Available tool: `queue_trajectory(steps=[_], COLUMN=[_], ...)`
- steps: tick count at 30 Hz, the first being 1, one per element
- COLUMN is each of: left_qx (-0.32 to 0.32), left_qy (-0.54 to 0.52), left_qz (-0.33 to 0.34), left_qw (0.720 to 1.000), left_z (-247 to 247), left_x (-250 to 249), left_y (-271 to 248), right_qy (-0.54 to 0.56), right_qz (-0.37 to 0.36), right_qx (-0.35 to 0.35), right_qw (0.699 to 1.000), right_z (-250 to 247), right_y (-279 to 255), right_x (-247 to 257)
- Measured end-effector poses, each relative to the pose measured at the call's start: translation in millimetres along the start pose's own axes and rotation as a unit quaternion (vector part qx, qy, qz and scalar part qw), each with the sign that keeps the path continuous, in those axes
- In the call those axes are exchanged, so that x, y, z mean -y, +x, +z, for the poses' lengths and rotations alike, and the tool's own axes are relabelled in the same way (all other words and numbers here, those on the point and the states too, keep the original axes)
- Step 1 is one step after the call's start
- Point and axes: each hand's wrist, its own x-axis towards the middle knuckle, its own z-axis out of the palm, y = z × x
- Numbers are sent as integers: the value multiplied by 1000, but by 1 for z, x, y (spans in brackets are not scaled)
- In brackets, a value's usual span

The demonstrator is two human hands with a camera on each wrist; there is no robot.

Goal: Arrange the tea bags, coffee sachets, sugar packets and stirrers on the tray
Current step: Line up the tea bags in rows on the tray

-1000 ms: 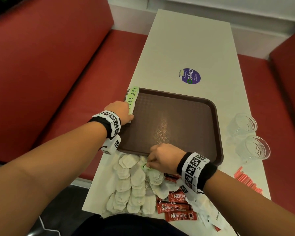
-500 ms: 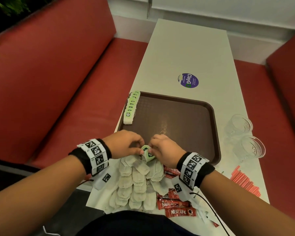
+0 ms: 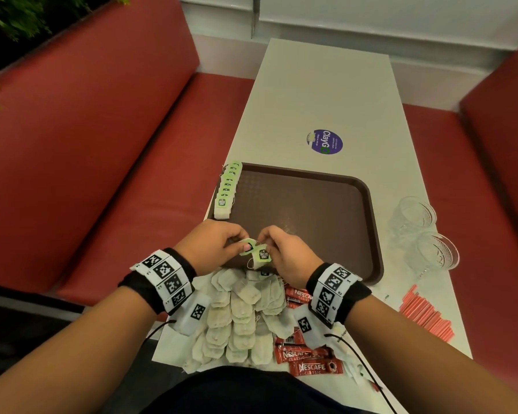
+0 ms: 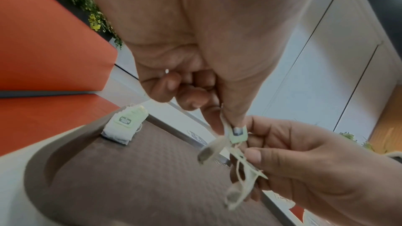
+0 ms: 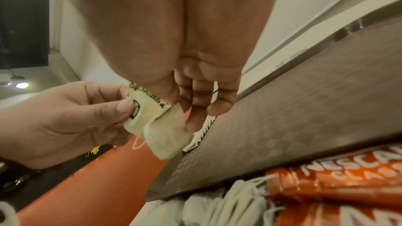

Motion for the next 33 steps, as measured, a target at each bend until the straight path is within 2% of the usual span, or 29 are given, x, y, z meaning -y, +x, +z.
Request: queue_trajectory(steps=[4, 11, 15, 19, 22, 27, 33], left_qx=[-15, 5, 7, 14, 12, -22, -24], left_qy=[9, 41, 24, 30, 28, 17, 63], left_qz=[-7, -4, 3, 2, 5, 37, 22], left_qw=[1000, 999, 1000, 999, 1000, 999, 997], left_z=[-7, -8, -8, -10, -13, -21, -29], left_x=[1, 0, 1, 6, 9, 13, 28], left_y=[-2, 1, 3, 7, 10, 18, 34], right_qy=[43, 59, 97, 102, 142, 33, 6], right_qz=[15, 13, 30, 16, 16, -54, -37], right_qx=[-23, -82, -81, -88, -51, -27, -16], right_qw=[999, 995, 992, 991, 988, 998, 999], right_z=[0, -1, -1, -1, -2, 5, 6], right_y=[3, 13, 20, 27, 32, 41, 54], right_x=[-3, -3, -3, -2, 0, -1, 1])
